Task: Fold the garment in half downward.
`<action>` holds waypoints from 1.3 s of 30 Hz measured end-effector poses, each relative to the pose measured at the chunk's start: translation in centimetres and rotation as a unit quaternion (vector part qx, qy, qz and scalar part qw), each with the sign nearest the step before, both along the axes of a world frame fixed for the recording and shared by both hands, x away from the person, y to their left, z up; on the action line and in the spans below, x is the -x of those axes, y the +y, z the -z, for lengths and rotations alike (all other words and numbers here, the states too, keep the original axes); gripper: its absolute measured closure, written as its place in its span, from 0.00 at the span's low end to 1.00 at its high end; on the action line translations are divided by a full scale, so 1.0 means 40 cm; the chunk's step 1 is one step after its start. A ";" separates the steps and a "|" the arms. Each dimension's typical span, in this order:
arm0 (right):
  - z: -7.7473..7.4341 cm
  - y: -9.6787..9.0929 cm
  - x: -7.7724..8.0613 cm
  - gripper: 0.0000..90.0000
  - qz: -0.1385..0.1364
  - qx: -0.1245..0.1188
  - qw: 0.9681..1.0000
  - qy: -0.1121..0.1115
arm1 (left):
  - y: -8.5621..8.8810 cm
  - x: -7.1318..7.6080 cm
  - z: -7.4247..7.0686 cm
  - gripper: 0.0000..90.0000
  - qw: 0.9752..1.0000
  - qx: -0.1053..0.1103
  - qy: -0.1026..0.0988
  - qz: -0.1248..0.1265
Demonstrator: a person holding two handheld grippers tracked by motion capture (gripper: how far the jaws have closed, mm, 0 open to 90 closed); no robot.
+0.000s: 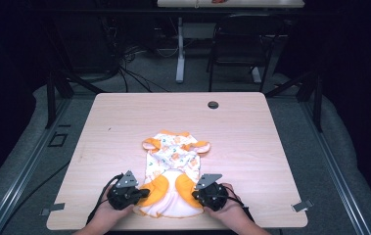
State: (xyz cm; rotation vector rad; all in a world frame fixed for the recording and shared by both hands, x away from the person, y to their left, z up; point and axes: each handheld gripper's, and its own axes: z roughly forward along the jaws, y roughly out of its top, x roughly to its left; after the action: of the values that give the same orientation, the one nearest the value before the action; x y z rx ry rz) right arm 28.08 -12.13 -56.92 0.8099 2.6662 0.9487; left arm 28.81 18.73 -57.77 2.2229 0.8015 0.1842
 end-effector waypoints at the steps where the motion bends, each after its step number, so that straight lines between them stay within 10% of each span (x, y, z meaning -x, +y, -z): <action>1: -0.002 0.000 0.006 0.99 -0.003 0.002 1.000 0.003 | 0.001 0.003 -0.001 1.00 1.000 0.000 0.003 0.001; 8: -0.058 0.000 -0.003 0.95 -0.018 0.017 1.000 0.009 | 0.006 -0.015 -0.063 0.94 1.000 -0.002 -0.004 0.012; 19: -0.228 -0.004 -0.129 0.93 -0.010 0.046 0.999 -0.002 | -0.012 -0.132 -0.199 0.80 0.999 -0.012 -0.040 0.030; 39: -0.229 0.020 -0.378 0.82 0.014 0.088 0.996 0.014 | -0.023 -0.418 -0.174 0.74 0.999 -0.026 -0.026 0.007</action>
State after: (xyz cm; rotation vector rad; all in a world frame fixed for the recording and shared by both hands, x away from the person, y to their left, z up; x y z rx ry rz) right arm 43.21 -11.34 -47.75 0.8253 2.7069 0.6897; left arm 45.52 17.81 -50.80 2.2622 0.7611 0.2576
